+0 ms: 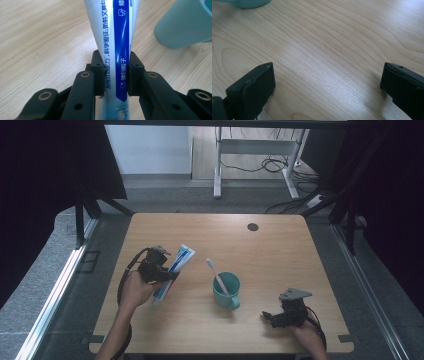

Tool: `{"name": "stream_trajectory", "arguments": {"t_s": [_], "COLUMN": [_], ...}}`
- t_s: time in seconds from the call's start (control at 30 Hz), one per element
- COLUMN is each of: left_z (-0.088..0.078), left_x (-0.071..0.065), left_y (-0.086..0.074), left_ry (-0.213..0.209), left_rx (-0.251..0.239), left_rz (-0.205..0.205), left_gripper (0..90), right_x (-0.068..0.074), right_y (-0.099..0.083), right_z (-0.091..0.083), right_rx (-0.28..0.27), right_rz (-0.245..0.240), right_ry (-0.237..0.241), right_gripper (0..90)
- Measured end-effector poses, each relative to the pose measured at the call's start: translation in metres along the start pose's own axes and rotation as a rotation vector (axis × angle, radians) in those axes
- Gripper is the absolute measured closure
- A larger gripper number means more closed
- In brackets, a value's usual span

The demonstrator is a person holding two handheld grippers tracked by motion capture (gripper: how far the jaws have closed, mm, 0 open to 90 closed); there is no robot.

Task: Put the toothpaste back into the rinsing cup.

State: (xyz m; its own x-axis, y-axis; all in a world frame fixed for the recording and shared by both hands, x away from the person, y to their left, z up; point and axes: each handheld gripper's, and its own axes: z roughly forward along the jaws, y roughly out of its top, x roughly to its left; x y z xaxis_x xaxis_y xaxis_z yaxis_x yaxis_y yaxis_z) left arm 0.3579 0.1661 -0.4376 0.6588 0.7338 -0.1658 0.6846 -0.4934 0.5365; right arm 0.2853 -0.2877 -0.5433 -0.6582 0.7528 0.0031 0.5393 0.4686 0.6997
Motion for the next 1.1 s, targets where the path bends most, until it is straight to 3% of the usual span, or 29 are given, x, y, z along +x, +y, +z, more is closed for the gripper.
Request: {"name": "stream_trajectory", "arguments": {"t_s": [0.4,0.67,0.83,1.1], "left_z": [-0.013,-0.022,-0.030,-0.032], "left_x": [-0.002,-0.009,-0.015,-0.023], "left_y": [-0.005,-0.007,-0.006,-0.003], "left_ry": [-0.023,-0.031,-0.059,-0.082], "left_rx": [-0.095,-0.157,-0.207,-0.240], "left_rz": [0.008,0.031,0.051,0.081], "left_gripper": [72.7,72.8,72.7,72.8], "right_x": [0.000,0.000,0.000,0.000], "right_y": [0.000,0.000,0.000,0.000], "right_z": [0.000,0.000,0.000,0.000], "right_rx": [0.000,0.001,0.001,-0.001], "right_rz": [0.000,0.002,0.001,-0.001], "right_ry": [0.000,0.000,0.000,-0.001], "right_gripper": [0.0,0.0,0.0,0.0]}}
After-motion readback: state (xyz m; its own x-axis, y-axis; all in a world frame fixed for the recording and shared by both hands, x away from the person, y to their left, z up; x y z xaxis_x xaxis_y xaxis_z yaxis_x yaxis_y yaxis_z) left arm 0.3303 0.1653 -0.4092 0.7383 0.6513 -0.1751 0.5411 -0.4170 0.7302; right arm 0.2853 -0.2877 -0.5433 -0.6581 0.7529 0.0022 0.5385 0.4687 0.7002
